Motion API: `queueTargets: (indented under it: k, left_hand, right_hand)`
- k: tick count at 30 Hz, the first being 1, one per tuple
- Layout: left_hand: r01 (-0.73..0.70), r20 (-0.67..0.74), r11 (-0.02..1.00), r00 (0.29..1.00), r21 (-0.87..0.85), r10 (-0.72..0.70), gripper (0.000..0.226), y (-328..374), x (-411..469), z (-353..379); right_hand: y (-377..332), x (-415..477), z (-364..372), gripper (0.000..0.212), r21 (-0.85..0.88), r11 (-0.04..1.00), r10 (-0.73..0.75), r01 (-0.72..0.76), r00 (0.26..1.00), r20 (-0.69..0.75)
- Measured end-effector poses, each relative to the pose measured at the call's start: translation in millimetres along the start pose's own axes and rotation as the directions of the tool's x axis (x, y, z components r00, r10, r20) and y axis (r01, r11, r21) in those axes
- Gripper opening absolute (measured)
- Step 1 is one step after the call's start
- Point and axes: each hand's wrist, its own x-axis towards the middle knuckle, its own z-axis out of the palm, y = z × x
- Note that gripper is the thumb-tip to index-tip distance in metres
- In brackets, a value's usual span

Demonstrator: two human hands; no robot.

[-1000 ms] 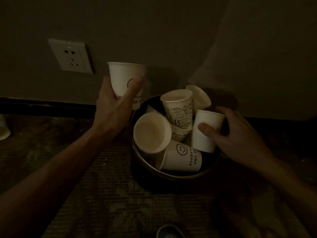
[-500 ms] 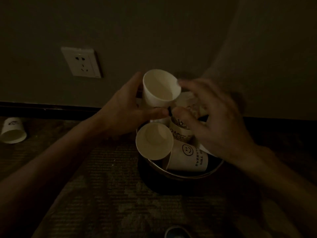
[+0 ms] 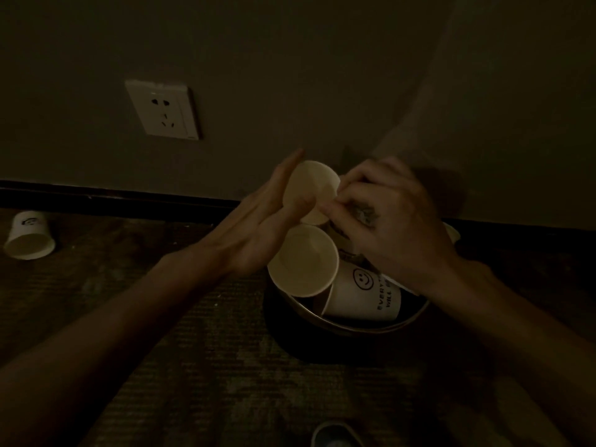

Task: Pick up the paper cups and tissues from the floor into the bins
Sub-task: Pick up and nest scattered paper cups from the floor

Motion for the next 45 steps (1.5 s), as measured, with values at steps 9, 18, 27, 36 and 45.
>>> queueTargets:
  k: [9,18,27,36,45]
  left_hand:
    - [-0.061,-0.262,0.982,0.959,0.178,0.107,0.028,18,-14,-73]
    - [0.189,-0.223,0.748,0.973,0.636,-0.056,0.053,-42,-163,-216]
    - [0.599,-0.324,0.551,0.791,0.581,-0.519,0.024,-167,-309,-279]
    - [0.856,-0.452,0.485,0.510,0.181,-0.732,0.017,-297,-290,-291]
    - [0.838,-0.678,0.444,0.528,0.318,-0.511,0.060,-379,-283,-323]
  right_hand:
    - [-64,22,-3,0.014,0.133,0.990,-0.039,0.052,0.994,-0.097]
    - [-197,41,93,0.032,0.415,0.907,-0.020,-0.070,0.978,0.207]
    - [-304,91,238,0.024,0.225,0.974,-0.182,0.028,0.686,0.704]
    - [-300,156,364,0.020,0.062,0.957,0.105,-0.284,0.537,0.837]
    - [-307,194,473,0.086,0.011,0.845,0.316,-0.534,0.515,0.797]
